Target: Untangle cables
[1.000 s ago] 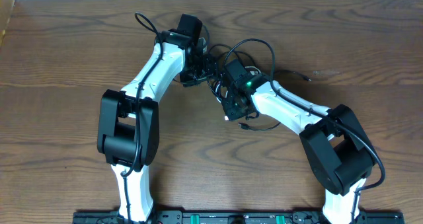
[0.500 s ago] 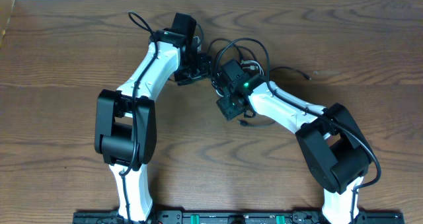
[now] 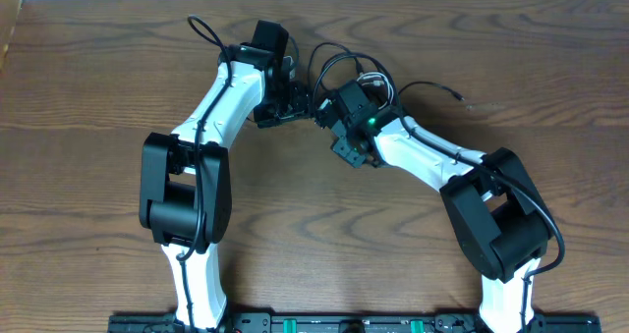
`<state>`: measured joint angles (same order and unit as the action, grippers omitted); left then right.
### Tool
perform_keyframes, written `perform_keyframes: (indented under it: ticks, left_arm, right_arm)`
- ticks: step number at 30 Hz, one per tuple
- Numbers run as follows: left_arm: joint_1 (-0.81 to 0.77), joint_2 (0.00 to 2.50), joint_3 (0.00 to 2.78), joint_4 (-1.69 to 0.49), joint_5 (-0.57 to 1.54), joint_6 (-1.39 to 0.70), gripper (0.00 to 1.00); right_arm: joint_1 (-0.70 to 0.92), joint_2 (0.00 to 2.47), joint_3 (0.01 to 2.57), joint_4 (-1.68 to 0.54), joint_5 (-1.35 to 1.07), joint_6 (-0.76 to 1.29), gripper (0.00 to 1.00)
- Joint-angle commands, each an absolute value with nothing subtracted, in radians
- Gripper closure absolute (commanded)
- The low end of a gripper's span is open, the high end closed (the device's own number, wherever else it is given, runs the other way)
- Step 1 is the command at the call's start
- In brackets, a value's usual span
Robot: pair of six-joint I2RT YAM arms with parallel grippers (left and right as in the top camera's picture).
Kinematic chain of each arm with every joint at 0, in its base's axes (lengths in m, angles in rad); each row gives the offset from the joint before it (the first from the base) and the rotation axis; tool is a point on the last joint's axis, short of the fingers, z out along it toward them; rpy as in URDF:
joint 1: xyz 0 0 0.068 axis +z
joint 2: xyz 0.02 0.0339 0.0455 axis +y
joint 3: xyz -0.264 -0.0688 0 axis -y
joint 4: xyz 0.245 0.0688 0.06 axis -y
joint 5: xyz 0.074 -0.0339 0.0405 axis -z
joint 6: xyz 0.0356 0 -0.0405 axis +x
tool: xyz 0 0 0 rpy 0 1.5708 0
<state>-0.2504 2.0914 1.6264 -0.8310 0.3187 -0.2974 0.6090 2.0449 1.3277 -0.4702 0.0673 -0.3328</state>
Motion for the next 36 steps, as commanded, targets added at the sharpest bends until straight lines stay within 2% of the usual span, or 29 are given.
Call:
perform_keyframes:
  ticks: [1, 8, 9, 12, 17, 26, 31, 36]
  left_arm:
    - [-0.280, 2.108, 1.620, -0.821, 0.366, -0.307, 0.28]
    - [-0.247, 2.043, 1.620, -0.840, 0.411, -0.242, 0.29]
    - [-0.241, 2.016, 1.620, -0.844, 0.411, -0.238, 0.29]
    - [-0.234, 1.960, 1.620, -0.851, 0.411, -0.223, 0.28]
    - [-0.234, 1.901, 1.620, -0.851, 0.411, -0.221, 0.18]
    - [-0.234, 1.895, 1.620, -0.855, 0.411, -0.221, 0.11]
    - [-0.234, 1.896, 1.620, -0.856, 0.411, -0.221, 0.10]
    - [-0.252, 1.901, 1.620, -0.856, 0.411, -0.222, 0.10]
  right_arm:
    - [0.640, 2.093, 1.327, -0.472, 0.034, -0.458, 0.57]
    - [0.643, 2.087, 1.327, -0.484, -0.045, -0.199, 0.82]
    - [0.641, 2.079, 1.328, -0.492, -0.082, -0.154, 0.89]
    - [0.635, 2.056, 1.328, -0.514, -0.148, -0.105, 0.99]
    - [0.620, 1.947, 1.328, -0.568, -0.240, -0.097, 0.99]
    - [0.494, 1.665, 1.328, -0.641, -0.422, -0.055, 0.99]
    - [0.411, 1.613, 1.328, -0.668, -0.502, -0.046, 0.99]
    - [0.322, 1.620, 1.328, -0.693, -0.472, 0.054, 0.99]
